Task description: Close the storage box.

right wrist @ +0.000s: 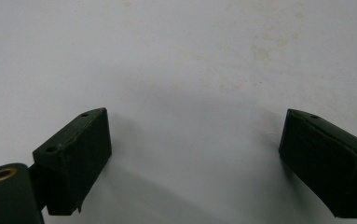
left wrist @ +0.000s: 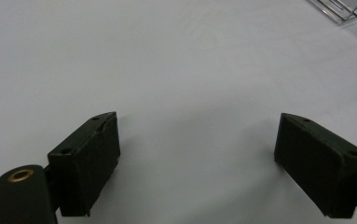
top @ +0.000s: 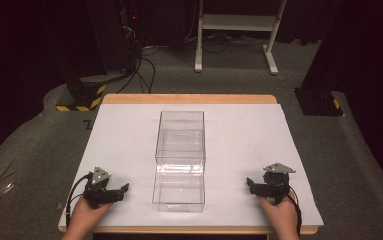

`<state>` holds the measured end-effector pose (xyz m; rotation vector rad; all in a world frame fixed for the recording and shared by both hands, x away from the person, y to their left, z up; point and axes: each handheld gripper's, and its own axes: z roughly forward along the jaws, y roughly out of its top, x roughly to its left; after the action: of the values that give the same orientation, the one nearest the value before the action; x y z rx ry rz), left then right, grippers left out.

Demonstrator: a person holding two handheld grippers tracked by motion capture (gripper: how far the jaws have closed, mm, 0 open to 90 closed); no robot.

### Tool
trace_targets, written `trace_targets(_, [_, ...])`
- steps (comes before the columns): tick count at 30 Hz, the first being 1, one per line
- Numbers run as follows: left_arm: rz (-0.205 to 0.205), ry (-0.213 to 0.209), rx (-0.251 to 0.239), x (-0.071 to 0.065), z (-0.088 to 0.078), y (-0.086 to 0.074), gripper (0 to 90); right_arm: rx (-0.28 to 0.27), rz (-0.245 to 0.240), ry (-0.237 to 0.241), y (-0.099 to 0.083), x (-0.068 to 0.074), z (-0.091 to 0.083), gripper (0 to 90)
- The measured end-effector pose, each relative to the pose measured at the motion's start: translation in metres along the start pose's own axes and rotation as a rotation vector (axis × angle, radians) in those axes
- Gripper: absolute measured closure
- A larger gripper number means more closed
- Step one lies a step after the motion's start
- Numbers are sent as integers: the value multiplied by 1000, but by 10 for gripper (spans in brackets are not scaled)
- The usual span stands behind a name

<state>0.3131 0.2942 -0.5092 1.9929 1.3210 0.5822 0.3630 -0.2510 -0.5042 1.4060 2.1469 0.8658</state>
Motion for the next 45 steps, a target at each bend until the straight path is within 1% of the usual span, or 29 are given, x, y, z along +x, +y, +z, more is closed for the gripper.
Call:
trace_targets(10, [1,2,0,0,0,0,144,3,4,4,0,-1,0,92])
trace_targets(13, [1,3,1,0,0,0,144,5,-4,0,1,0,0,94])
trace_targets(16, [-2,3,0,0,0,0,145,3,7,4,1,-1,-1,104])
trace_targets(21, [2,8,6,-1,-1,0,146,3,0,1,1,-1,-1,103])
trace_targets(26, [6,6,11,0,-1,1,147,3,1,0,0,-1,0,101])
trace_targets(28, [-1,-3,10,0,-1,2,144,3,0,-1,0,-1,0,101])
trace_targets(29, [-2,-11,6,0,-1,2,145,3,0,-1,1,-1,0,101])
trace_targets(31, [9,-13,-4,-1,-3,2,146,5,-1,-1,1,-1,0,101])
trace_targets(35, [17,-23,-17,-3,-6,4,145,5,-1,-2,1,-1,0,101])
trace_targets(40, [38,-37,-44,-10,-14,10,145,3,-6,-1,1,-1,0,103])
trace_targets(45, [42,-66,-70,-17,-20,15,146,3,-6,3,1,-1,-1,111])
